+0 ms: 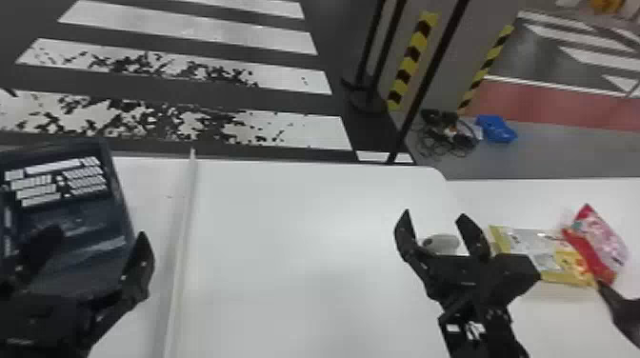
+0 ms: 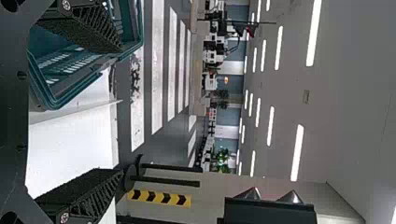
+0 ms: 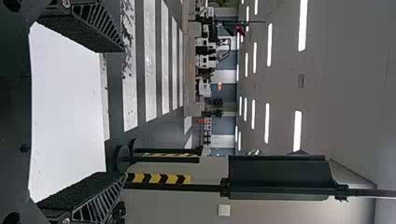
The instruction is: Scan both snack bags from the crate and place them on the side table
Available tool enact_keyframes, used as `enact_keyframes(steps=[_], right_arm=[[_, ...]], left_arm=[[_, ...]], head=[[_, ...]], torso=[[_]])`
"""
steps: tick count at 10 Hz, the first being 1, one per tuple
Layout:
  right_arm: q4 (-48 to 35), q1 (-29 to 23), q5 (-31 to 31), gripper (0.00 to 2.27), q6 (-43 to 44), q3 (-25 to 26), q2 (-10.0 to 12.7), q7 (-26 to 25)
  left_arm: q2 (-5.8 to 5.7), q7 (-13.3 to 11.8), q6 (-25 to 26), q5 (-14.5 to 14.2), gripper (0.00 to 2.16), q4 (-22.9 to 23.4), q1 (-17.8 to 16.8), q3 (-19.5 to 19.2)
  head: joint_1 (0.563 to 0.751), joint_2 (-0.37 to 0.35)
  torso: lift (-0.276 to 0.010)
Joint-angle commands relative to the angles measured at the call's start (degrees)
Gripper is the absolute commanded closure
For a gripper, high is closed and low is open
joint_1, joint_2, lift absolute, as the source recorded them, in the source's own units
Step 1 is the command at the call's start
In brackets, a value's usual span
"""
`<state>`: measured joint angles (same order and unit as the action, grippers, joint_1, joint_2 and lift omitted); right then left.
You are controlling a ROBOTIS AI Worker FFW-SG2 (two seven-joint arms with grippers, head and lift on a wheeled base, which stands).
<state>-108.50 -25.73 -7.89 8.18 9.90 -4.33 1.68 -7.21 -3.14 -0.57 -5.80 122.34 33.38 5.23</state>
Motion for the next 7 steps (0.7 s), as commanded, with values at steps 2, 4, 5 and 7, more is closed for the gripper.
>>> enact_keyframes(steps=[2,4,5,7], right_arm=[[-2.8,-2.4,5.7,0.05,-1.6,-3.5,4.0,-0.5],[-2.3,-2.8,9.0,0.06,-5.2,-3.9,4.4,-1.0],[-2.4,-3.0,9.2,0.06,-5.5,-3.7,4.4,-1.6],[-2.5,-3.3,9.1,0.06,-5.3,-3.6,4.4,-1.8]], left_arm=[[0.00,0.1,0.0,0.0,0.08,-1.2,-0.9,0.3],[-0.09,0.5,0.0,0.1,0.08,-2.6,-1.2,0.8],[-0.18,0.6,0.0,0.1,0.08,-2.8,-1.2,0.8],[-0.26,0.7,0.0,0.2,0.08,-2.8,-1.2,0.9]], head=[[0.695,-0.188],[0.695,-0.152],[0.695,-0.151],[0.695,-0.158]], torso=[[-0.095],[-0.095],[-0.095],[-0.095]])
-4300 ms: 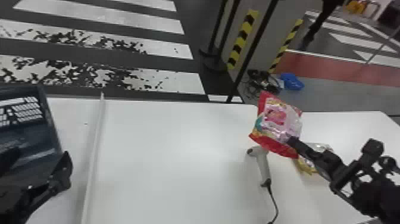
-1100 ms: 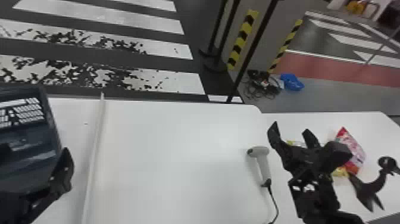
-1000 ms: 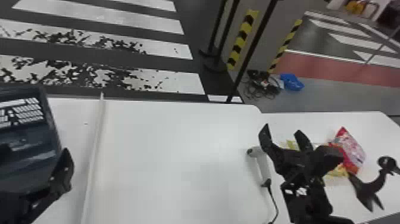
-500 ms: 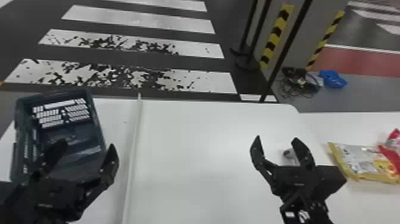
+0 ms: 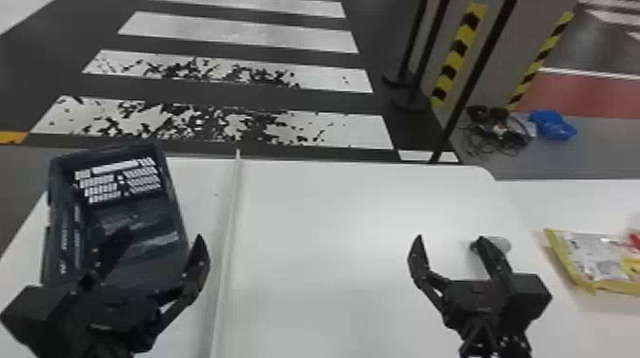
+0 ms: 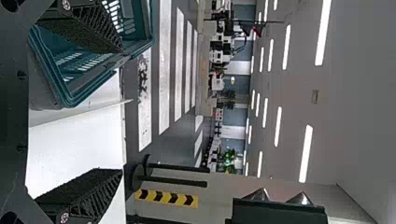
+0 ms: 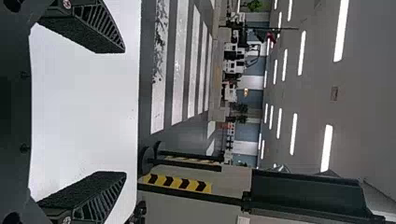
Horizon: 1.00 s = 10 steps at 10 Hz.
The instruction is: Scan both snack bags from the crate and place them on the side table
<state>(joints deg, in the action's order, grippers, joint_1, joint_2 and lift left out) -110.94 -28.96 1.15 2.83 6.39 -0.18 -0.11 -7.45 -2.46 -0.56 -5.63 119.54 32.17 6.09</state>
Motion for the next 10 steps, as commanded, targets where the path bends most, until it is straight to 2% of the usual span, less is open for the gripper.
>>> enact_keyframes(steps=[1,10], right_arm=[[-0.2,-0.1,0.1,0.06,0.2,-0.1,0.2,-0.4],[-0.2,-0.7,-2.4,0.07,0.7,0.4,0.2,-1.0]], left_arm=[[-0.02,0.0,0.0,0.0,0.08,0.0,0.0,0.2],[0.33,0.1,1.6,0.6,0.08,-1.9,-2.6,1.4]], head=[[0.695,-0.160],[0.695,-0.180]], torso=[[-0.095],[-0.095]])
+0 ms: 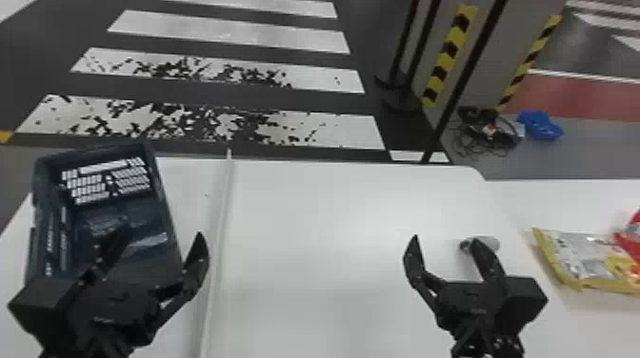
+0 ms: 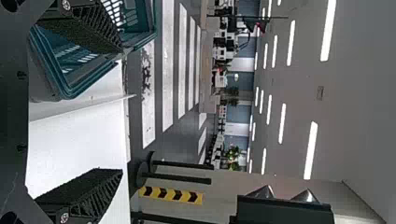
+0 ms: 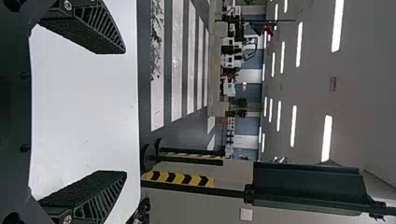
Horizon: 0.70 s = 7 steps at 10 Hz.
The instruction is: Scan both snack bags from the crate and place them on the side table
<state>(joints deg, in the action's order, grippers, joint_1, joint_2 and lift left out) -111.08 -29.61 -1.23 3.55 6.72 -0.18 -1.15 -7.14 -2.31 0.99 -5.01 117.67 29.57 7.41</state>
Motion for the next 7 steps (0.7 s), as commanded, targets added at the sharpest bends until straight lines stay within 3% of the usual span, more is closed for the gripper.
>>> enact_keyframes(steps=[1,7], right_arm=[[0.1,0.0,0.0,0.07,0.0,0.1,0.2,0.0],[-0.1,-0.3,0.0,0.08,0.2,0.1,0.2,-0.1]], left_arm=[[0.02,0.0,0.0,0.0,0.08,-0.1,0.0,0.1],[0.10,0.0,0.2,0.0,0.08,0.0,0.0,0.3]], head=[[0.695,-0.182],[0.695,-0.188]], torso=[[-0.095],[-0.095]])
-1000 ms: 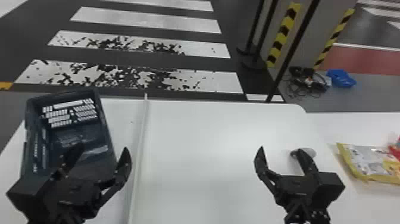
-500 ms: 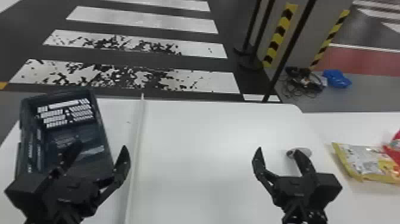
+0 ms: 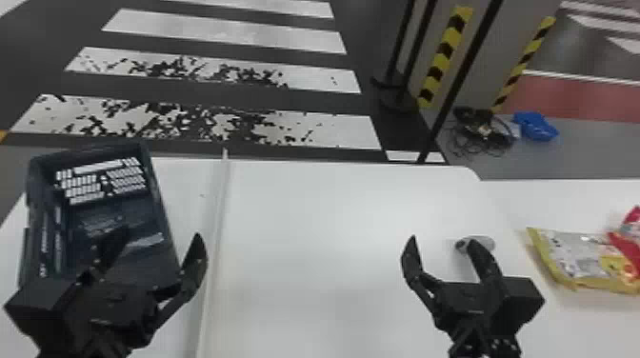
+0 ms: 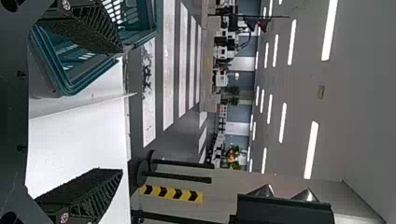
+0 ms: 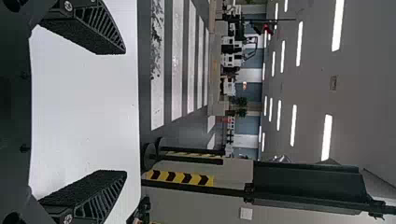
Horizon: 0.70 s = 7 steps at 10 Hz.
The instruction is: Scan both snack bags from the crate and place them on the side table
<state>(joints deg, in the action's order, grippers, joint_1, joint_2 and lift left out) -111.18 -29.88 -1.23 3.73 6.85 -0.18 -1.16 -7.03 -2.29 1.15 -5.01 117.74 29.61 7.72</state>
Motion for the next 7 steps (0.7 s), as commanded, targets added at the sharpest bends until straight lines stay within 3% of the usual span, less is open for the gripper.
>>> enact_keyframes(steps=[1,7], right_arm=[[0.0,-0.1,0.0,0.08,0.0,-0.1,0.2,-0.1],[0.1,-0.1,-0.4,0.08,0.0,-0.1,0.2,0.0]], left_arm=[[0.00,0.0,0.0,0.0,0.08,0.0,0.0,0.0],[0.00,0.2,0.0,0.0,0.08,-0.1,0.0,0.2]], head=[[0.695,-0.189],[0.695,-0.188]], torso=[[-0.095],[-0.095]])
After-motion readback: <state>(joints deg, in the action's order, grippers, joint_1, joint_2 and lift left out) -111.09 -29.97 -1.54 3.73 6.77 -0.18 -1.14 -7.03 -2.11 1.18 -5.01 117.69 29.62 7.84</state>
